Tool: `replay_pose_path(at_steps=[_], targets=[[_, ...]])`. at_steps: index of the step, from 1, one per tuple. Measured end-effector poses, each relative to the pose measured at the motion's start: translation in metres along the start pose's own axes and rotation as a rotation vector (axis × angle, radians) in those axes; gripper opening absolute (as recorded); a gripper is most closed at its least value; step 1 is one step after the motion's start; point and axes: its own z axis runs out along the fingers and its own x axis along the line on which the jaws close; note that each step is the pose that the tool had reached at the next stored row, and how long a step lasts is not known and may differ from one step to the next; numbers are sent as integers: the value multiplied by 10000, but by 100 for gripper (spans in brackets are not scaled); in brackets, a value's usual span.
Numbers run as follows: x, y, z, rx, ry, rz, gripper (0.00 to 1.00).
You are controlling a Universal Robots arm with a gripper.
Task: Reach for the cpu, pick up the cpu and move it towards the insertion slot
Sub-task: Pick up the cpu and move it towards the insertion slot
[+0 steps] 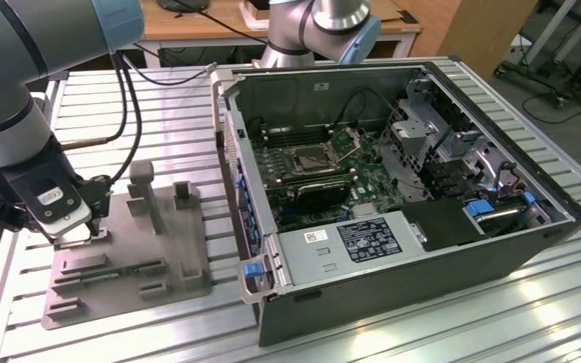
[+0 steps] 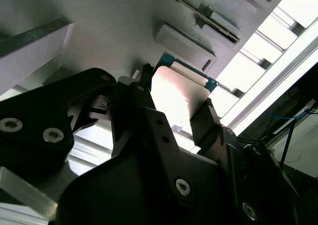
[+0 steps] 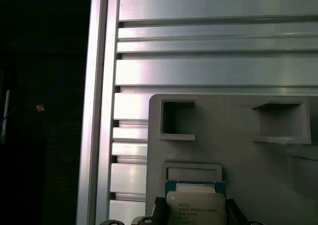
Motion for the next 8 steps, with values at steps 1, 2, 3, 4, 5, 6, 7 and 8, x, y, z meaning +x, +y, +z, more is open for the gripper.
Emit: replay_pose_path(at_steps=[1,2,3,4,5,6,7,8], targets=[[0,0,-3,-1,-1,0,55],[0,0,-5,-1,0,0,55],[0,0,-8,0,0,0,55],[0,0,-9,0,0,0,55],[0,0,-11,0,0,0,55],[0,1,-12,0,0,0,55],[0,1,-12,0,0,0,55],[0,1,-15,1,1,-1,55]])
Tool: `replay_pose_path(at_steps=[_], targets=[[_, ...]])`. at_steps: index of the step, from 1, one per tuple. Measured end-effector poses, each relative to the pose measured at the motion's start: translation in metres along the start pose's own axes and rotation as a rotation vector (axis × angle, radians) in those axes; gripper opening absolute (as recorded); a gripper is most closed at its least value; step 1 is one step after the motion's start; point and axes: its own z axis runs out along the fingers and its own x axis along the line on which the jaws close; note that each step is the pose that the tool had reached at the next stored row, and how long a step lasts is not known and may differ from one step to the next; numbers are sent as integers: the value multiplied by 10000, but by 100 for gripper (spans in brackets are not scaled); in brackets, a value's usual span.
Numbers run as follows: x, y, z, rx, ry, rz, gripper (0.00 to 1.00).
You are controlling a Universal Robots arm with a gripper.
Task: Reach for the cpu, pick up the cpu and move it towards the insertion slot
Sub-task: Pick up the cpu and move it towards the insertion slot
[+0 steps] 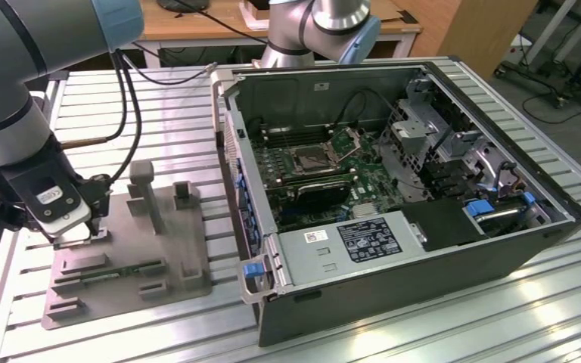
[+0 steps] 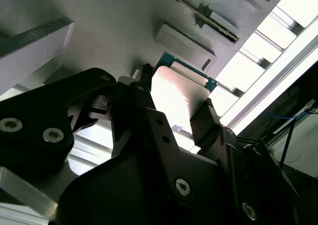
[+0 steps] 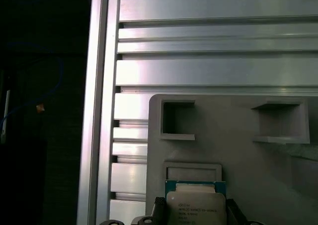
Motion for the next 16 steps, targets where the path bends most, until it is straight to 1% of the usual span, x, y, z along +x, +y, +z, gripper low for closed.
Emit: replay_pose_path(at_steps=[7,16], targets=[[0,1,-22,0,-1,1,55],[-1,4,-69,-1,-2,1,55]])
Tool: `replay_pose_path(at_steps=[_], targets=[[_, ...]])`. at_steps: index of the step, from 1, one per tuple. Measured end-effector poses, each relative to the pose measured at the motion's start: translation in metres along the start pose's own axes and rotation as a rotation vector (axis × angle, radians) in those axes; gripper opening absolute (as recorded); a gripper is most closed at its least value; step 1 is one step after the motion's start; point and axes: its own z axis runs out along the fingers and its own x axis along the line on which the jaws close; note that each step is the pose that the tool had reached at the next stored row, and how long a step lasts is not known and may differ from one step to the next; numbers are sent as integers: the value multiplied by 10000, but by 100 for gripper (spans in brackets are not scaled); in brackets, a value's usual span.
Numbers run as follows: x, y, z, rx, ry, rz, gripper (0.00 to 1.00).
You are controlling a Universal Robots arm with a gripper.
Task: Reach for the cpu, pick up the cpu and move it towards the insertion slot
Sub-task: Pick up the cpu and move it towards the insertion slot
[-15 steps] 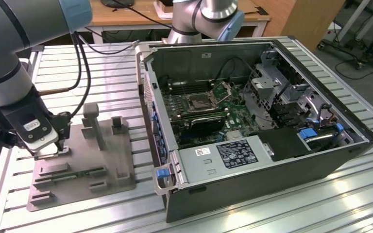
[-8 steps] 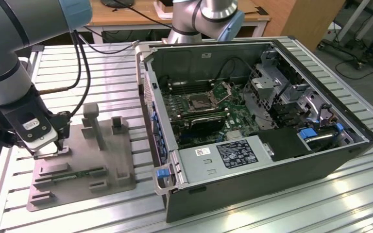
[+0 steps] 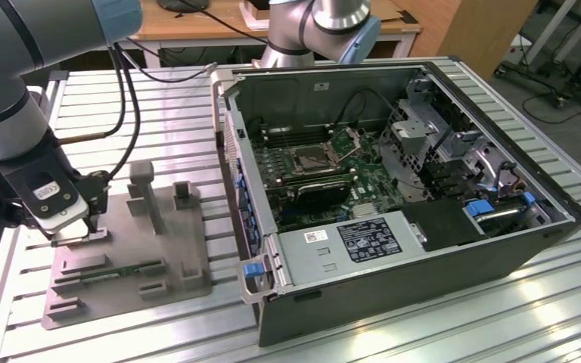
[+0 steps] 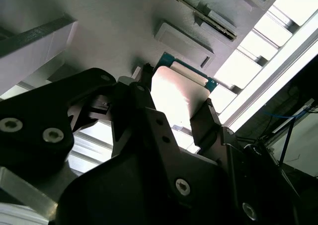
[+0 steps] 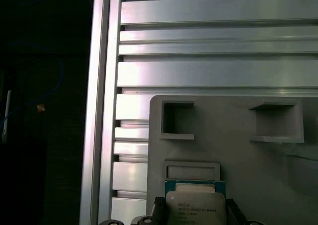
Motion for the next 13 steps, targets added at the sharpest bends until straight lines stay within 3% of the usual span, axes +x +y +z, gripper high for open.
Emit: replay_pose_path(at_steps=[13], targets=[[0,4,-78,1,1,0,55]])
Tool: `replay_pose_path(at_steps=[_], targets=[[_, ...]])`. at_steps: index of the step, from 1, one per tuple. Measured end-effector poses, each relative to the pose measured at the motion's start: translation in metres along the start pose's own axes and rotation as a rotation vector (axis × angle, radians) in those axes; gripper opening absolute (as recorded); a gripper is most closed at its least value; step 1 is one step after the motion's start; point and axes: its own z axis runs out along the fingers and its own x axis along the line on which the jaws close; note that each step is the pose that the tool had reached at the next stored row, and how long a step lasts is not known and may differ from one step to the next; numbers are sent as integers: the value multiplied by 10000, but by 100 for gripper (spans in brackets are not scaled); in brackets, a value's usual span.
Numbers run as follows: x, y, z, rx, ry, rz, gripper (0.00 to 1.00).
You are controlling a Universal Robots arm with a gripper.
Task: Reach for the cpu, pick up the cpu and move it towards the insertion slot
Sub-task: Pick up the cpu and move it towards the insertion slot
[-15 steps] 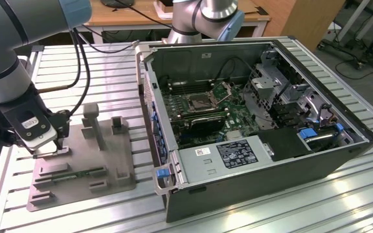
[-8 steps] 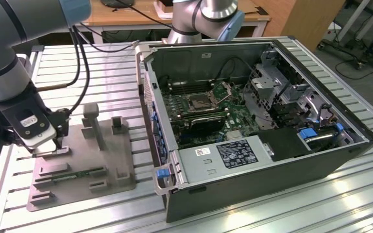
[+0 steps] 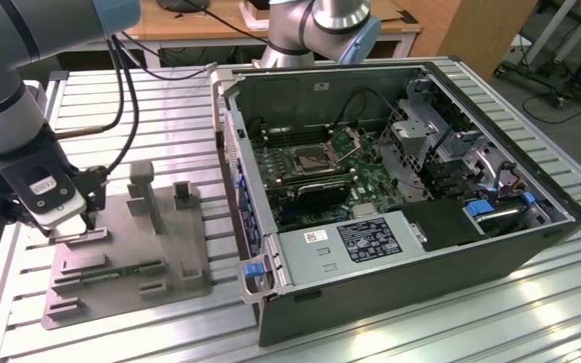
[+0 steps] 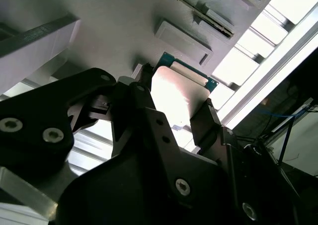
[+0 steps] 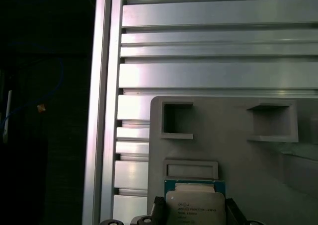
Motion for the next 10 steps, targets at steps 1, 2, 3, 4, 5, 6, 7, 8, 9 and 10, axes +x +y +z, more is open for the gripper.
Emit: replay_pose_path(at_steps=[1,2,3,4,5,6,7,8,9,10], targets=[[0,0,-5,0,-1,0,55],[0,1,-12,0,0,0,55],[0,1,-20,0,0,0,55],[0,1,-27,0,0,0,55],[0,2,-32,0,-1,0,55],[0,2,-36,-1,-2,1,55],[0,2,-41,-1,-2,0,55],[0,3,-46,-1,-1,1,55],[0,3,-52,0,0,0,55],[0,3,-56,0,0,0,55]])
